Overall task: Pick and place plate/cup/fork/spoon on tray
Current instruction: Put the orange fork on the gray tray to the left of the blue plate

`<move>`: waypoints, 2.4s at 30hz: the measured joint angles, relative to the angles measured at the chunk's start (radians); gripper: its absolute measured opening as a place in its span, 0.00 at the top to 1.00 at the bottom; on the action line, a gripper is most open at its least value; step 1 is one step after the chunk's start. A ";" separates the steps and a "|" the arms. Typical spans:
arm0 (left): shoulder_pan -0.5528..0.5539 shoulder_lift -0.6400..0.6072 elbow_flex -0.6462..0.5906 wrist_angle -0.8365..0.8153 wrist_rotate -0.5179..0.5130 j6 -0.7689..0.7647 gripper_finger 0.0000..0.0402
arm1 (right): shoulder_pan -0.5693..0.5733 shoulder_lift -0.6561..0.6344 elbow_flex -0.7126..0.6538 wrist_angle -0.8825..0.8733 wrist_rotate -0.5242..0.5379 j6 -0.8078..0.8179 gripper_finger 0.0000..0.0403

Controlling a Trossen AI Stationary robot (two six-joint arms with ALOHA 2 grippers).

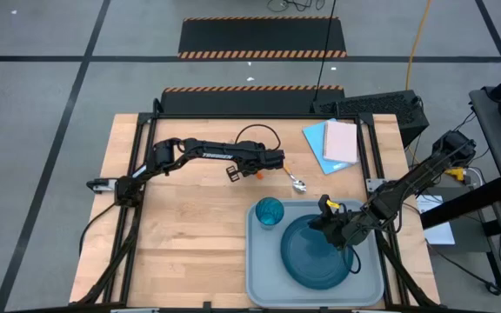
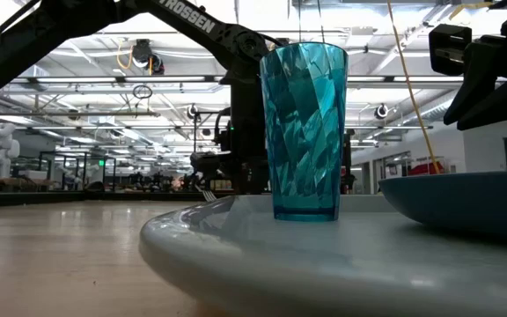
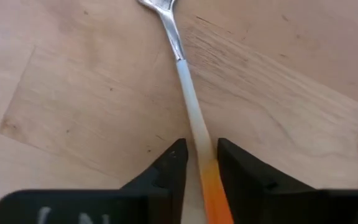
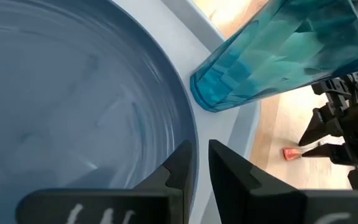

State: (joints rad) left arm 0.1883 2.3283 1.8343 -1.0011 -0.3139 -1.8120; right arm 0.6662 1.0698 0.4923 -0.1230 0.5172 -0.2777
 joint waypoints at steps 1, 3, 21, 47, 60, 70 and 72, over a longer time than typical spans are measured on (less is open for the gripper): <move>0.001 0.000 0.000 -0.004 0.003 0.015 0.79 | 0.000 0.000 0.000 0.000 0.000 0.001 0.89; 0.000 -0.001 0.000 -0.014 0.004 0.025 0.86 | 0.000 0.000 0.000 0.000 0.000 0.003 0.89; -0.025 -0.007 -0.002 -0.052 -0.001 0.093 0.99 | 0.000 0.000 0.000 0.000 0.000 0.004 0.89; -0.039 -0.061 -0.002 -0.086 -0.063 0.233 0.67 | 0.000 0.000 -0.002 0.045 -0.079 0.000 0.89; -0.038 -0.061 -0.067 -0.040 -0.132 0.194 0.56 | 0.000 0.000 -0.002 0.044 -0.077 -0.004 0.89; -0.038 -0.064 -0.138 0.016 -0.107 0.219 0.72 | 0.000 0.000 -0.001 0.044 -0.077 -0.002 0.89; -0.038 -0.064 -0.138 0.019 -0.114 0.230 0.75 | 0.000 0.000 -0.001 0.044 -0.077 -0.001 0.89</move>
State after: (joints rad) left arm 0.1499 2.2642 1.6958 -0.9819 -0.4281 -1.5815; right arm 0.6666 1.0698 0.4911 -0.0792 0.4400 -0.2787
